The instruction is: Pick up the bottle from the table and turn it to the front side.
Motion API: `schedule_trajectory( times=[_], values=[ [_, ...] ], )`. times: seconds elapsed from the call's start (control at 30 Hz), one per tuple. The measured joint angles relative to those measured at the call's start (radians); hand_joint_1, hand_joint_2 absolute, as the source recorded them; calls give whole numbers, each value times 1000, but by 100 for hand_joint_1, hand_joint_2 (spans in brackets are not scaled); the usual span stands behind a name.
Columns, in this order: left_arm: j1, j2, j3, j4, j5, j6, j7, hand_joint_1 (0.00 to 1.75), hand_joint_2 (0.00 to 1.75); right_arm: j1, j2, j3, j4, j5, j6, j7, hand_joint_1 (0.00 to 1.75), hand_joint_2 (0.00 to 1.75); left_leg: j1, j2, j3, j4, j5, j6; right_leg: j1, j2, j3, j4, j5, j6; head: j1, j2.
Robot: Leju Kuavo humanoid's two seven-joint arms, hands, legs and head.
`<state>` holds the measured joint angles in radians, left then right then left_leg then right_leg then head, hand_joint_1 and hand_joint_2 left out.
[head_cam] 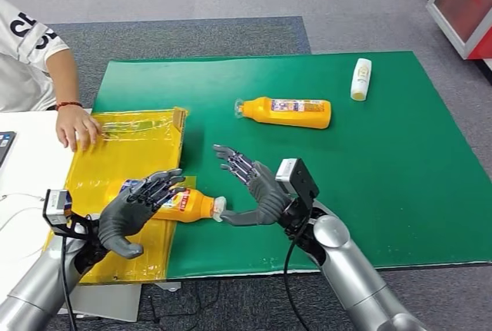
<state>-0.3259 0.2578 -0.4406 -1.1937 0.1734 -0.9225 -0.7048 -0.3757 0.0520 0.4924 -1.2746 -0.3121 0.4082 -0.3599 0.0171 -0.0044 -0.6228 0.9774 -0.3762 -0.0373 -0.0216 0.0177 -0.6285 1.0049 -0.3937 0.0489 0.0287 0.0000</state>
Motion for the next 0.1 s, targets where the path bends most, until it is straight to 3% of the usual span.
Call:
schedule_trajectory(
  times=[0.1],
  values=[
    [29, -4, 33, -17, -23, 37, 0, 0, 175, 15, -11, -9, -21, 0, 6, -6, 0, 175, 0, 0, 0, 0, 0, 0, 0, 0, 0, 0, 0, 0, 0, 0]
  ],
)
